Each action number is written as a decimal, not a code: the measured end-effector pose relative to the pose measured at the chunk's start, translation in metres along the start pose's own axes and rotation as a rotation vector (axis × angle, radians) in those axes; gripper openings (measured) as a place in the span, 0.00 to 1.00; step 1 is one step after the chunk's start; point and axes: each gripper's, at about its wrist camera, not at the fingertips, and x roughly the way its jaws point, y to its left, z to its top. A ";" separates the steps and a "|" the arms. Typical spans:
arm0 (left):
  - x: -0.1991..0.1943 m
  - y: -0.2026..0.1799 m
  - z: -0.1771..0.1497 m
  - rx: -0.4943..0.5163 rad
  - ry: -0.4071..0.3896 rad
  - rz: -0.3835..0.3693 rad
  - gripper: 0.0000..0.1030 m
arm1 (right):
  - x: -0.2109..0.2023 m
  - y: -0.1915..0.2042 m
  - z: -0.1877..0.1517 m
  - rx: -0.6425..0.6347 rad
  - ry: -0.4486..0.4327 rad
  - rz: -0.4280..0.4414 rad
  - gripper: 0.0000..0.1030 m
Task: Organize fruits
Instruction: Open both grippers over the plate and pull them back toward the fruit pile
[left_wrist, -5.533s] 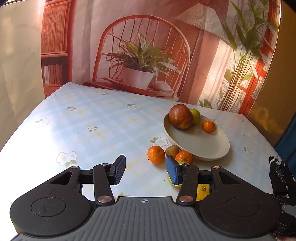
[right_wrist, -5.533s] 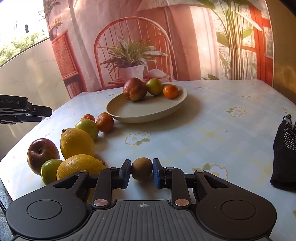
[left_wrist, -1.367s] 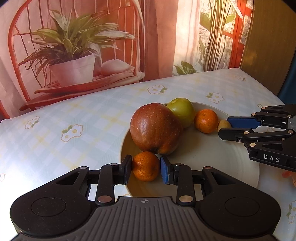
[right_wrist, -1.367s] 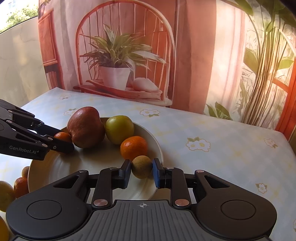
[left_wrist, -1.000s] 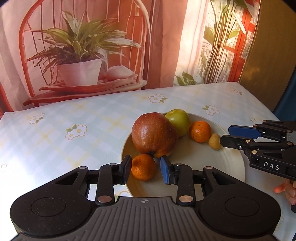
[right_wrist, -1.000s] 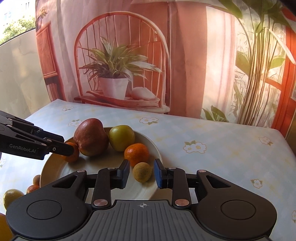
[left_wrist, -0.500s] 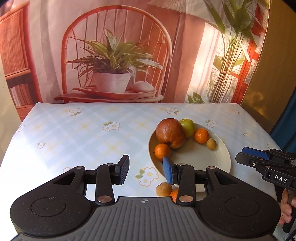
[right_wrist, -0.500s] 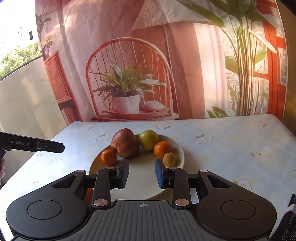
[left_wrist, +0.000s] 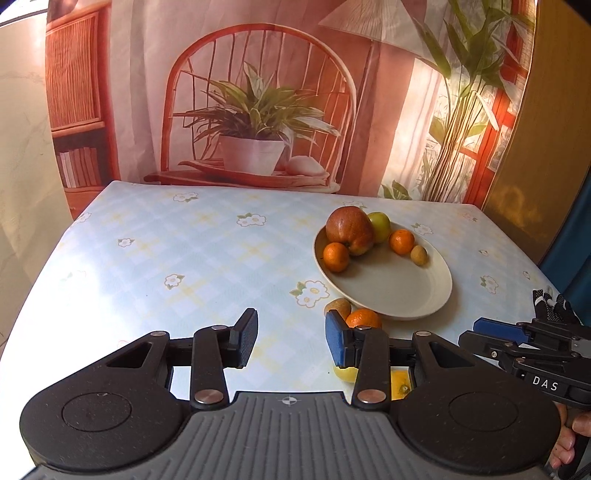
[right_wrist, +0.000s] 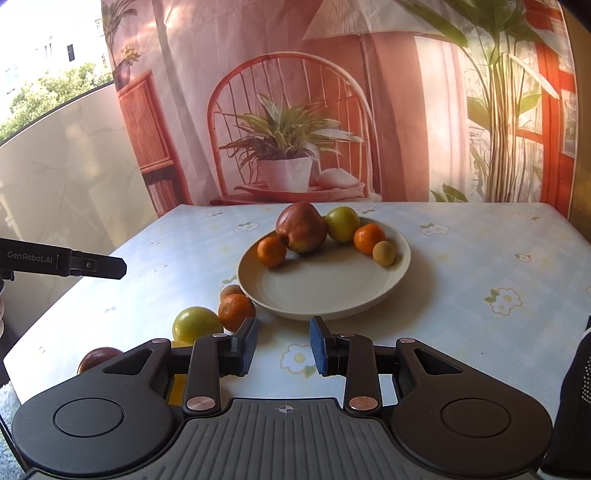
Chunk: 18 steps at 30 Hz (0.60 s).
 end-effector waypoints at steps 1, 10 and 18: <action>-0.002 0.000 -0.002 -0.004 -0.003 0.002 0.41 | -0.002 0.000 -0.002 0.003 0.004 -0.002 0.29; -0.008 -0.001 -0.014 -0.033 -0.006 0.024 0.42 | -0.005 0.016 -0.008 -0.025 0.036 0.055 0.35; -0.013 0.010 -0.014 -0.070 -0.016 0.045 0.42 | 0.005 0.048 0.005 -0.142 0.048 0.121 0.38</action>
